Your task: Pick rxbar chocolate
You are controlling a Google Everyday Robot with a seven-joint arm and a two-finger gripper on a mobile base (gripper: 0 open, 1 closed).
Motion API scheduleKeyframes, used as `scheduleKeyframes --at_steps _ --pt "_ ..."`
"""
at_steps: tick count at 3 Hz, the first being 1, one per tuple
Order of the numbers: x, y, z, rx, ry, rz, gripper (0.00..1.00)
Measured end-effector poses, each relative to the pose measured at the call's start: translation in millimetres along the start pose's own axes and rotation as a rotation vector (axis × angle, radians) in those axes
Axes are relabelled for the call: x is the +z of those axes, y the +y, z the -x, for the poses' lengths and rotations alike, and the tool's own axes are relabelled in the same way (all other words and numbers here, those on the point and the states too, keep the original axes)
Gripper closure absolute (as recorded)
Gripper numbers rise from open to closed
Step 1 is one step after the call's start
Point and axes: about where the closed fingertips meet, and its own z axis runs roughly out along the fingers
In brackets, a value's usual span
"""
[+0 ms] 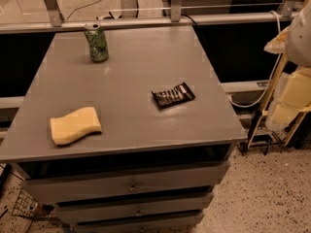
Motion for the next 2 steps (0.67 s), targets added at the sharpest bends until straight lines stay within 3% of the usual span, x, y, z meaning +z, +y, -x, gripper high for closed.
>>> scheduleKeyframes --at_steps 1,2 --pt "0.0 0.0 0.0 0.000 0.000 0.000 0.00" --pt "24.5 -32.9 21.8 -0.074 -0.028 0.004 0.00"
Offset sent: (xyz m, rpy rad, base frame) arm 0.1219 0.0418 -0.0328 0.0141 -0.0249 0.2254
